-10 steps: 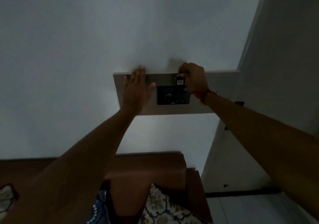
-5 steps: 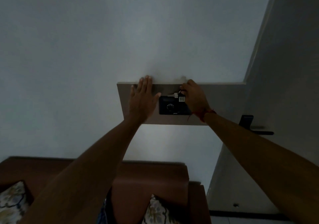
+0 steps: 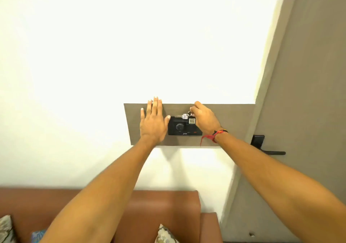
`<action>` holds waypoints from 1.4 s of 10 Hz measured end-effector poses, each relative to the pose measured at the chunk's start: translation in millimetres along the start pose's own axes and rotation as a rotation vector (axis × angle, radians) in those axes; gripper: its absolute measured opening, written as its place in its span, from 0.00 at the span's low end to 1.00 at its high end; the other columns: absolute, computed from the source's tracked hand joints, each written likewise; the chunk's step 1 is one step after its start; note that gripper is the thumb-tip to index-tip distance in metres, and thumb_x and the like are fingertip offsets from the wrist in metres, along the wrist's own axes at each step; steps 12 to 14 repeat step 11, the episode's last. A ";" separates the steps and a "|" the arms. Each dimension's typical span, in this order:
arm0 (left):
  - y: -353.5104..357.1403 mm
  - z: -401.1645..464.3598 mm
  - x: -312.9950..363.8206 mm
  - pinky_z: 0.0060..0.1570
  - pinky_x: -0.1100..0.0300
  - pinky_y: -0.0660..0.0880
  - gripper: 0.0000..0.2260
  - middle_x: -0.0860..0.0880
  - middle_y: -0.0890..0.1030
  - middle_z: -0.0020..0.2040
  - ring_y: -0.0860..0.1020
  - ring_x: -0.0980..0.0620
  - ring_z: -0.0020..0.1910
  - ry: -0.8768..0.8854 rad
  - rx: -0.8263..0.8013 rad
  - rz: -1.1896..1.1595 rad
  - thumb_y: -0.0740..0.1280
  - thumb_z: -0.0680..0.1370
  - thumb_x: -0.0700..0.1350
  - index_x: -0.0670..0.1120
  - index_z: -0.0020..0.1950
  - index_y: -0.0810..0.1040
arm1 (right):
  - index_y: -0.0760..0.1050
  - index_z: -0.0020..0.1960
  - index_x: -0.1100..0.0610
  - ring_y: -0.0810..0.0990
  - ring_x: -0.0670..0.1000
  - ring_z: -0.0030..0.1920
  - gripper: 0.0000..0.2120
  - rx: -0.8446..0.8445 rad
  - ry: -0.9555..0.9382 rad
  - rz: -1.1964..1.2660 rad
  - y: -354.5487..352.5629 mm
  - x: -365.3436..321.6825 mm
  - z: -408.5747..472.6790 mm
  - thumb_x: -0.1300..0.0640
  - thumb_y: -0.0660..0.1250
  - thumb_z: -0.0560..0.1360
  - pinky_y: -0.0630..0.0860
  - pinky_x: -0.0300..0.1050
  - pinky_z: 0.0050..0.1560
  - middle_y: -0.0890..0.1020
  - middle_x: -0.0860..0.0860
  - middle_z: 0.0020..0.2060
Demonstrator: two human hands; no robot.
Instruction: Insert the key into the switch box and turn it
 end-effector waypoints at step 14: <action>-46.9 8.7 3.4 0.83 0.40 0.46 0.34 0.45 0.44 0.86 0.44 0.47 0.85 0.111 0.002 0.036 0.48 0.86 0.61 0.43 0.85 0.42 | 0.69 0.69 0.55 0.71 0.59 0.63 0.24 -0.068 -0.171 -0.300 -52.8 -47.4 12.4 0.51 0.69 0.76 0.75 0.56 0.61 0.73 0.58 0.65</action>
Point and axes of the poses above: each hand's wrist, its own z-axis towards the middle knuckle, its own y-axis out of the palm, x = y × z, the point moved 10 cm from there along z, towards the middle knuckle
